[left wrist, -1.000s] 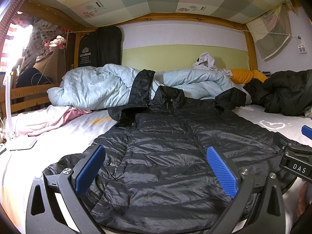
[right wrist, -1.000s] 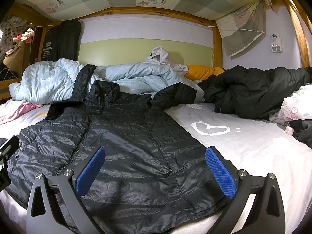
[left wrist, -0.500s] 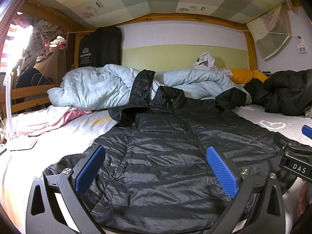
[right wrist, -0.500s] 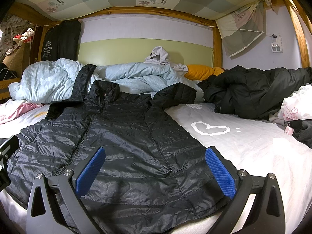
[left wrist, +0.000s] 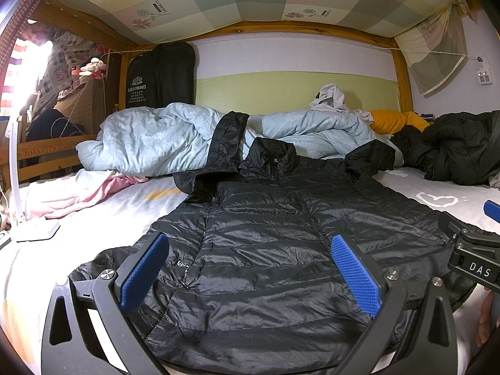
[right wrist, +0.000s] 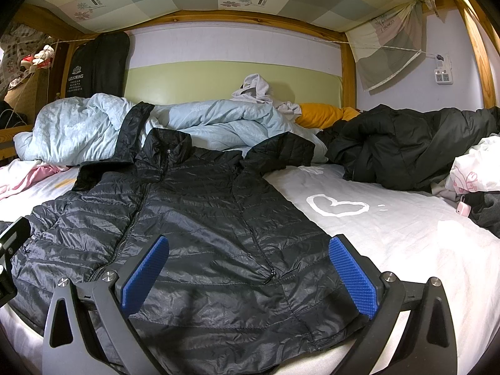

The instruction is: Fold large clothes

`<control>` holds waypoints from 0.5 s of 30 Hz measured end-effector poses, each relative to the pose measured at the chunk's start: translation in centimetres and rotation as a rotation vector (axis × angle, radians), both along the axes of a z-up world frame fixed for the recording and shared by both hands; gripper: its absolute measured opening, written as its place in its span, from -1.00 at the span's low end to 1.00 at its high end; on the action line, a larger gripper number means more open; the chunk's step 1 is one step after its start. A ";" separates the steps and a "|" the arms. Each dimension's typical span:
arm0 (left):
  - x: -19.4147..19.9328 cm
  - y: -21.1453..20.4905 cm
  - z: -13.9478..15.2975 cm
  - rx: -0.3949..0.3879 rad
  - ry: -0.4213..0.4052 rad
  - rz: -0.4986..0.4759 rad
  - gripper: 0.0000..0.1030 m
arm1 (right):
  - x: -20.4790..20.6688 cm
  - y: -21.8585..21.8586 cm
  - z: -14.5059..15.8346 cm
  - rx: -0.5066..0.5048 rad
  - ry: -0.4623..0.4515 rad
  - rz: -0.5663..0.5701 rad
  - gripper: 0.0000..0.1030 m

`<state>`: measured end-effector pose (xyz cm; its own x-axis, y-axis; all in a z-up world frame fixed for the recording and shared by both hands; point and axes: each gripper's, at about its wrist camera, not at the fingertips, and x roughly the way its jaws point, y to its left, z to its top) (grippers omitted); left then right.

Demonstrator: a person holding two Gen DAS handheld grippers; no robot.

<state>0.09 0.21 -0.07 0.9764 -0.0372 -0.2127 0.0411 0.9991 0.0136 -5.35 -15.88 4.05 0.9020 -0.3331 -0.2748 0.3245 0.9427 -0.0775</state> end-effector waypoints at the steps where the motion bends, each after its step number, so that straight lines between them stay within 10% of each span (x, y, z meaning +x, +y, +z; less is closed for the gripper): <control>1: 0.0 0.0 0.0 0.000 0.000 0.000 1.00 | 0.0 0.0 0.0 0.000 0.000 0.000 1.00; 15: -0.2 0.5 0.3 0.026 -0.012 0.013 1.00 | 0.0 0.0 -0.1 0.007 0.003 -0.003 1.00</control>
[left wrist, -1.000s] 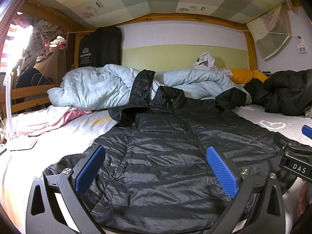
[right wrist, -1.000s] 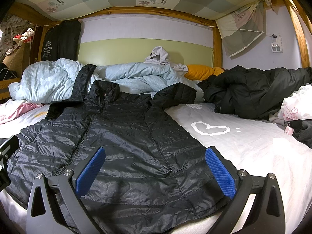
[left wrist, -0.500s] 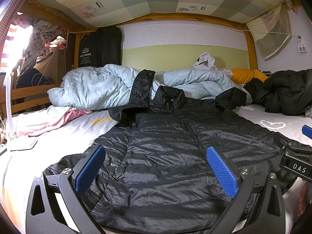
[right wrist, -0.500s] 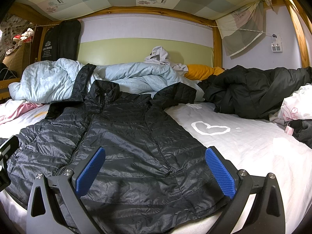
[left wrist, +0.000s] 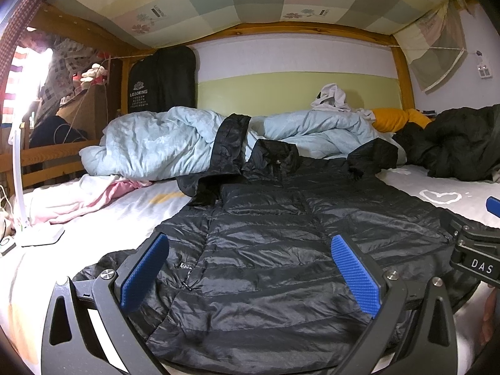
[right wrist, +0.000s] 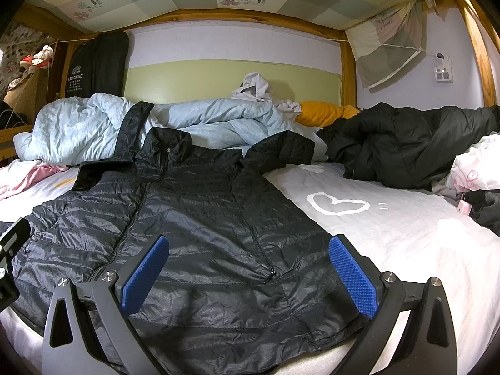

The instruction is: Fold large clothes

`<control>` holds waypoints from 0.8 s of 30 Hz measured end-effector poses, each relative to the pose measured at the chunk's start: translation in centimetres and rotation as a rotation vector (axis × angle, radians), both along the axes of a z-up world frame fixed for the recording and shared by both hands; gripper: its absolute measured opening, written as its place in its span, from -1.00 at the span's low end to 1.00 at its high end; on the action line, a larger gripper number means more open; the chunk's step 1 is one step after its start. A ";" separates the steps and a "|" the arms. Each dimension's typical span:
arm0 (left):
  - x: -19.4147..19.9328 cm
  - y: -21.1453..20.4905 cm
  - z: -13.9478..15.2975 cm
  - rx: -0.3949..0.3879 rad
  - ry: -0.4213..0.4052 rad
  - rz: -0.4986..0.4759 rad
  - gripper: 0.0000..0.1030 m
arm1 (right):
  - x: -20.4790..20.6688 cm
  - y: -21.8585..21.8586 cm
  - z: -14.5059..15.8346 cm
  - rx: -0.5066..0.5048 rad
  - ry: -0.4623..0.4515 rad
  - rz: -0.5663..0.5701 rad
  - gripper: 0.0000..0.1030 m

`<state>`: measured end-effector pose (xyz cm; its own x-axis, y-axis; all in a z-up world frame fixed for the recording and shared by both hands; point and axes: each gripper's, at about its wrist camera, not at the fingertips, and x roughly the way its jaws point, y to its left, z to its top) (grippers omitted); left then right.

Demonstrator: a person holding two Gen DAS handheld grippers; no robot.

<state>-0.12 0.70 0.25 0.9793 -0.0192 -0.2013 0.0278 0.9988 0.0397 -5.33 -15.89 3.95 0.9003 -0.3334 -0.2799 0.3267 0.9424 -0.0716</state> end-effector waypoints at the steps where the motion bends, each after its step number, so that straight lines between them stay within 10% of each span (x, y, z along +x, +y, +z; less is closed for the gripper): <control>1: 0.0 0.2 0.0 0.000 -0.001 -0.001 1.00 | 0.0 0.0 0.0 0.000 -0.001 0.000 1.00; 11: 0.0 1.4 0.4 -0.029 0.021 0.026 1.00 | -0.2 0.1 0.1 0.011 0.005 0.031 0.94; 18: -3.1 -0.9 2.6 0.088 -0.036 -0.029 1.00 | -1.9 0.3 2.2 -0.019 0.006 0.061 0.82; 24: -5.6 -0.2 5.9 -0.001 -0.086 -0.070 1.00 | -4.2 -0.5 5.4 0.038 -0.019 0.100 0.82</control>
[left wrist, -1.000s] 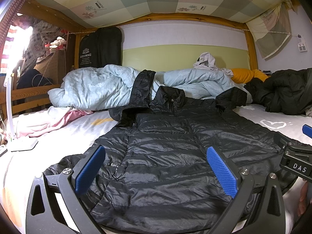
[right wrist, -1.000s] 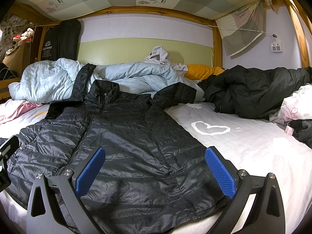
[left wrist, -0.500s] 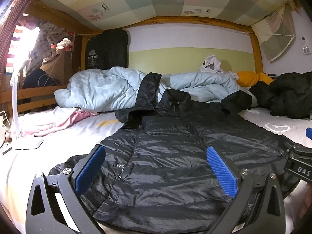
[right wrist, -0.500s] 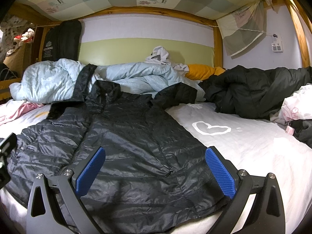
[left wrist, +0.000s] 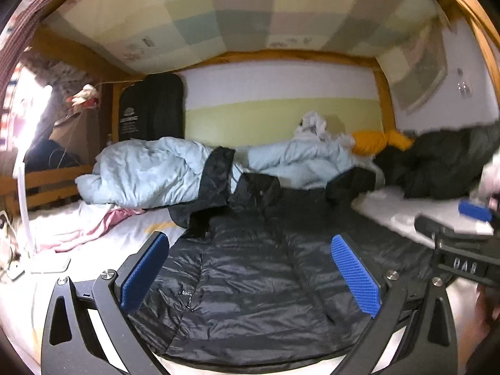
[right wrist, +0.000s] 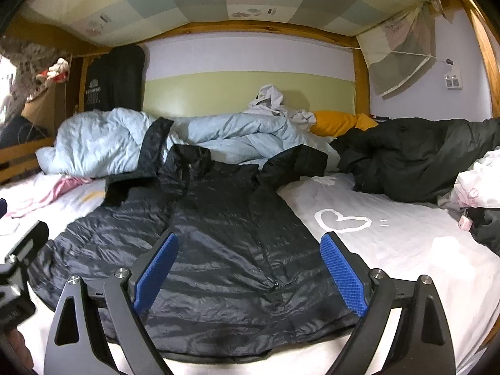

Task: Fold large clothes
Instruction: 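Close the right gripper on the jacket hem while the left gripper grasps the hem too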

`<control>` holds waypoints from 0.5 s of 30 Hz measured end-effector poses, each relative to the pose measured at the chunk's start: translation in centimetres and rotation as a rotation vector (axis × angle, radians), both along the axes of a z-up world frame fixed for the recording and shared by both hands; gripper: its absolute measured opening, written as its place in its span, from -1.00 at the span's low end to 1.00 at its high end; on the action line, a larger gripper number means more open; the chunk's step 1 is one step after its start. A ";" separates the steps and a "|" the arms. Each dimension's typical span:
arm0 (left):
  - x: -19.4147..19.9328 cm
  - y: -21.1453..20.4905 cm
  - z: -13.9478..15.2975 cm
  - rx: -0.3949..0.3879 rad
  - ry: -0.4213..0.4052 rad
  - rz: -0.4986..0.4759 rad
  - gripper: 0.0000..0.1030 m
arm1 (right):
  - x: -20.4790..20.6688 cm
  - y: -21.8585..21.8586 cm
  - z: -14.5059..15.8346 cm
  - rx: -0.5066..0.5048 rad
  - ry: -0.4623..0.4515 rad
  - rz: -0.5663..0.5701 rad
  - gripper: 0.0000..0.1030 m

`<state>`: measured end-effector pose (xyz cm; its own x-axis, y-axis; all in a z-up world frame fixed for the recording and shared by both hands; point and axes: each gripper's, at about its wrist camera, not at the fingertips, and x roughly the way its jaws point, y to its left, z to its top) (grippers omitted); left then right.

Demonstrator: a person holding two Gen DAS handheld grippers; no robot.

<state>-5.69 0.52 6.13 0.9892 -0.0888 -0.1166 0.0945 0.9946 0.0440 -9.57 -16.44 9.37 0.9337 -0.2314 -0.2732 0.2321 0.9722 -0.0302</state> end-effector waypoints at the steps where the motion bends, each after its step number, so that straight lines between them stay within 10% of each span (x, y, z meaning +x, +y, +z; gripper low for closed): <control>1: -0.2 0.3 0.4 -0.012 -0.004 0.004 1.00 | -0.4 -0.1 0.3 0.002 -0.002 -0.001 0.82; 15: 2.5 4.1 4.2 0.034 0.193 0.025 1.00 | -0.8 -5.7 5.6 0.013 0.125 0.068 0.82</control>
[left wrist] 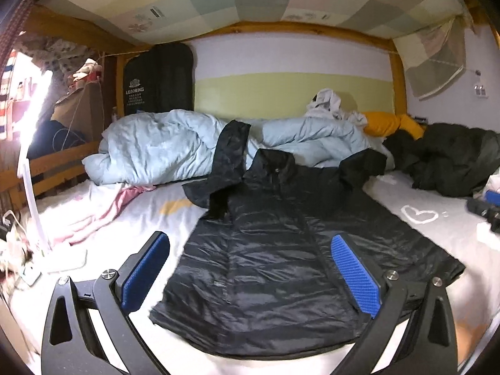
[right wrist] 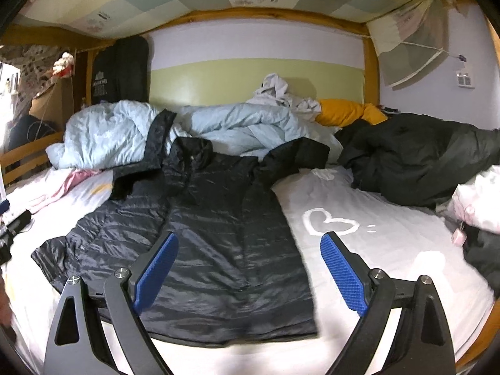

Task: Fold large clothes
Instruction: 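Close the right gripper on the jacket hem while the left gripper grasps the hem too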

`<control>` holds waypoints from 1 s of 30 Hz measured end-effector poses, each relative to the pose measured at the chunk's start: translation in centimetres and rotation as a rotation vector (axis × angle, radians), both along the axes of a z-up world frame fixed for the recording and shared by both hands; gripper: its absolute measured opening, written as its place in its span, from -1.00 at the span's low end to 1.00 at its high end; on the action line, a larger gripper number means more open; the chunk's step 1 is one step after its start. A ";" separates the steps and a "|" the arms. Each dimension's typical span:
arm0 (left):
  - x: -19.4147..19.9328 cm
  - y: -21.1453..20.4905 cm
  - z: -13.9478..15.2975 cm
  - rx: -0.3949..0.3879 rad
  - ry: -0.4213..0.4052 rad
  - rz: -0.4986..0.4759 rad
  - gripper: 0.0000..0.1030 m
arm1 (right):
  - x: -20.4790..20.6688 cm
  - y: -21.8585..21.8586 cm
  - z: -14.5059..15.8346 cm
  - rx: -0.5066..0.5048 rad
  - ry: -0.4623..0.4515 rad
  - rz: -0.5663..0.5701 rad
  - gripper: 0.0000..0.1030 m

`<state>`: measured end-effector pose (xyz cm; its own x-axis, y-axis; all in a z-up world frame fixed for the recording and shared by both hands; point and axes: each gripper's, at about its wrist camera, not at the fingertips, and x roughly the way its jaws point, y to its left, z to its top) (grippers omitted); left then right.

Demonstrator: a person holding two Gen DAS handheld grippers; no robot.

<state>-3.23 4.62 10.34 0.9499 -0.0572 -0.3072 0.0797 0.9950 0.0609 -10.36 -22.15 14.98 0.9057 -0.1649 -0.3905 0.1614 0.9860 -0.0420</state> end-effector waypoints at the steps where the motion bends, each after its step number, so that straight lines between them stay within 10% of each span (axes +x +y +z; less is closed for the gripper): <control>1: 0.7 0.4 0.2 0.018 0.022 0.007 1.00 | 0.4 -0.9 0.3 0.005 0.018 -0.002 0.82; 11: 6.2 5.5 -5.7 -0.020 0.347 0.103 0.89 | 3.2 -9.3 -6.0 0.200 0.247 -0.095 0.80; 21: 8.6 9.2 -11.1 -0.126 0.585 0.117 0.56 | 4.7 -10.5 -12.6 0.378 0.430 -0.015 0.21; 30: 9.0 11.4 -12.4 -0.261 0.669 0.153 0.56 | 5.0 -9.7 -12.9 0.324 0.446 -0.039 0.21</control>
